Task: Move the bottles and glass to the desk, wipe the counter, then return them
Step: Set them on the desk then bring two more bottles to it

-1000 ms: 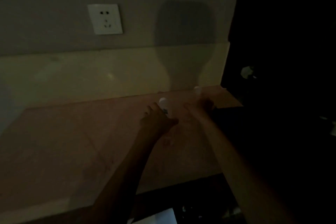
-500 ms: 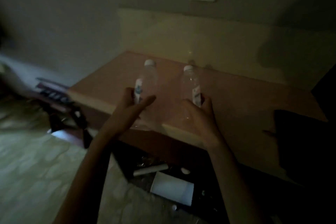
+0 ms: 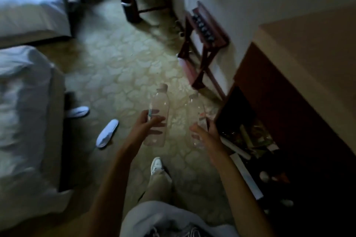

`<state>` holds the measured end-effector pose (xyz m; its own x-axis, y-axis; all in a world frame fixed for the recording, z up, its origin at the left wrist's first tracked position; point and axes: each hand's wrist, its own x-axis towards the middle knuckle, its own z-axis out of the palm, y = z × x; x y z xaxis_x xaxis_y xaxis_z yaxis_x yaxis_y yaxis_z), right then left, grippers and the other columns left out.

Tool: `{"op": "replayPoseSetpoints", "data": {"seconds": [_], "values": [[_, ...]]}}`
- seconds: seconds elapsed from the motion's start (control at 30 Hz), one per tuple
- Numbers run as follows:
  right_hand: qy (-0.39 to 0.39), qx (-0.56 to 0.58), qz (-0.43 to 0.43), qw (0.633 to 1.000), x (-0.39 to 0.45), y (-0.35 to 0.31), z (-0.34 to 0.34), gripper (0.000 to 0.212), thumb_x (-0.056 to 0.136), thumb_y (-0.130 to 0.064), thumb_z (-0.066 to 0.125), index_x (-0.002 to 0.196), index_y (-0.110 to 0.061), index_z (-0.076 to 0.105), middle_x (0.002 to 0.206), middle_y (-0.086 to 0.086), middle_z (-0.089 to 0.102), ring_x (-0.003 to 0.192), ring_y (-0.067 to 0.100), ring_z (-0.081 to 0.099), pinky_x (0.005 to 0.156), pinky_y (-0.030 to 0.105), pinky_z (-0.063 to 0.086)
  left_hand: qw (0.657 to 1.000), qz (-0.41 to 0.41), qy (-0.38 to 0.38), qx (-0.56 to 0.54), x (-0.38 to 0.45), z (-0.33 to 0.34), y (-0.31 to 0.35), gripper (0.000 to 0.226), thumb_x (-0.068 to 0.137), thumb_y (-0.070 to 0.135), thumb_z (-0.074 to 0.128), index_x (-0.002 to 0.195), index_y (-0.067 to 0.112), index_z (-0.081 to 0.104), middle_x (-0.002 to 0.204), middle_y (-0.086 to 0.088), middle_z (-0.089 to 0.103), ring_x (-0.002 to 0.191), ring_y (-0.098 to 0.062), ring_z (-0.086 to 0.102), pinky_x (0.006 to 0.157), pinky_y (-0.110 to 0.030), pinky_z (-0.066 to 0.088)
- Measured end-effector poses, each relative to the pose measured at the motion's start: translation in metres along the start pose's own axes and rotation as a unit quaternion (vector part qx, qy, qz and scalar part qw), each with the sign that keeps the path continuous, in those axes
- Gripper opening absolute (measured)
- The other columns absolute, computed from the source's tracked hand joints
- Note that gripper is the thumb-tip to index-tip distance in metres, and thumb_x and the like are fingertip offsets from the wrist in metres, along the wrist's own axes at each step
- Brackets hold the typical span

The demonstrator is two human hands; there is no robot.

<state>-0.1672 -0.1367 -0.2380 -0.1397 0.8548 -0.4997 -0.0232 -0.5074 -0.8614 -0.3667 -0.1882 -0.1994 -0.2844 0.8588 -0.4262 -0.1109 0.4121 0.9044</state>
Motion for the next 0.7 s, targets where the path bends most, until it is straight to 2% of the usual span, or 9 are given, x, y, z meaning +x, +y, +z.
{"op": "replayPoseSetpoints", "data": {"seconds": [0.1, 0.23, 0.3, 0.4, 0.53, 0.63, 0.7], "values": [[-0.026, -0.039, 0.035, 0.998, 0.044, 0.013, 0.035, 0.060, 0.072, -0.015, 0.079, 0.126, -0.012, 0.052, 0.123, 0.015, 0.062, 0.108, 0.032, 0.064, 0.067, 0.027, 0.055, 0.998, -0.036, 0.029, -0.034, 0.033, -0.038, -0.017, 0.039, 0.095, 0.010, 0.055, 0.131, -0.002, 0.048, 0.121, -0.026, 0.064, 0.103, -0.036, 0.067, 0.070, -0.032, 0.057], [-0.045, -0.045, 0.023, 0.998, 0.111, -0.029, 0.106, 0.056, 0.076, -0.014, 0.079, 0.123, -0.007, 0.050, 0.108, 0.011, 0.061, 0.091, 0.020, 0.063, 0.074, 0.032, 0.052, 0.995, -0.027, 0.059, -0.072, 0.102, -0.097, 0.004, 0.044, 0.085, 0.026, 0.067, 0.125, 0.010, 0.056, 0.112, -0.015, 0.071, 0.103, -0.033, 0.069, 0.070, -0.034, 0.055], [-0.054, -0.040, 0.007, 0.998, 0.141, -0.059, 0.145, 0.054, 0.078, -0.015, 0.077, 0.124, -0.006, 0.050, 0.109, 0.010, 0.064, 0.092, 0.019, 0.064, 0.072, 0.029, 0.051, 0.995, -0.015, 0.065, -0.068, 0.136, -0.127, 0.028, 0.054, 0.073, 0.038, 0.072, 0.120, 0.018, 0.057, 0.106, -0.007, 0.074, 0.103, -0.031, 0.070, 0.070, -0.033, 0.055], [-0.068, -0.038, -0.033, 0.996, 0.187, -0.097, 0.196, 0.053, 0.079, -0.021, 0.077, 0.125, -0.010, 0.053, 0.112, 0.008, 0.069, 0.099, 0.022, 0.069, 0.069, 0.027, 0.052, 0.995, 0.024, 0.069, -0.067, 0.184, -0.164, 0.072, 0.067, 0.069, 0.046, 0.072, 0.127, 0.016, 0.054, 0.112, -0.009, 0.071, 0.102, -0.027, 0.070, 0.077, -0.037, 0.057], [-0.092, -0.036, -0.037, 0.994, 0.243, -0.130, 0.241, 0.057, 0.076, -0.028, 0.079, 0.125, -0.015, 0.053, 0.113, 0.004, 0.070, 0.100, 0.023, 0.070, 0.084, 0.041, 0.055, 0.992, 0.051, 0.070, -0.096, 0.252, -0.196, 0.113, 0.073, 0.068, 0.046, 0.071, 0.130, 0.013, 0.051, 0.117, -0.011, 0.069, 0.103, -0.027, 0.070, 0.079, -0.037, 0.055], [-0.096, -0.044, -0.022, 0.994, 0.297, -0.144, 0.259, 0.062, 0.072, -0.034, 0.080, 0.125, -0.016, 0.053, 0.115, 0.004, 0.069, 0.100, 0.023, 0.071, 0.088, 0.046, 0.054, 0.990, 0.038, 0.084, -0.108, 0.312, -0.207, 0.124, 0.077, 0.065, 0.048, 0.070, 0.129, 0.010, 0.052, 0.113, -0.012, 0.069, 0.096, -0.027, 0.070, 0.073, -0.036, 0.055], [-0.091, -0.039, -0.007, 0.995, 0.339, -0.151, 0.269, 0.055, 0.076, -0.030, 0.079, 0.123, -0.015, 0.055, 0.115, 0.007, 0.070, 0.099, 0.025, 0.071, 0.088, 0.047, 0.054, 0.990, 0.020, 0.088, -0.106, 0.353, -0.208, 0.124, 0.077, 0.066, 0.050, 0.071, 0.130, 0.011, 0.053, 0.111, -0.013, 0.069, 0.093, -0.027, 0.070, 0.068, -0.033, 0.055]]}}
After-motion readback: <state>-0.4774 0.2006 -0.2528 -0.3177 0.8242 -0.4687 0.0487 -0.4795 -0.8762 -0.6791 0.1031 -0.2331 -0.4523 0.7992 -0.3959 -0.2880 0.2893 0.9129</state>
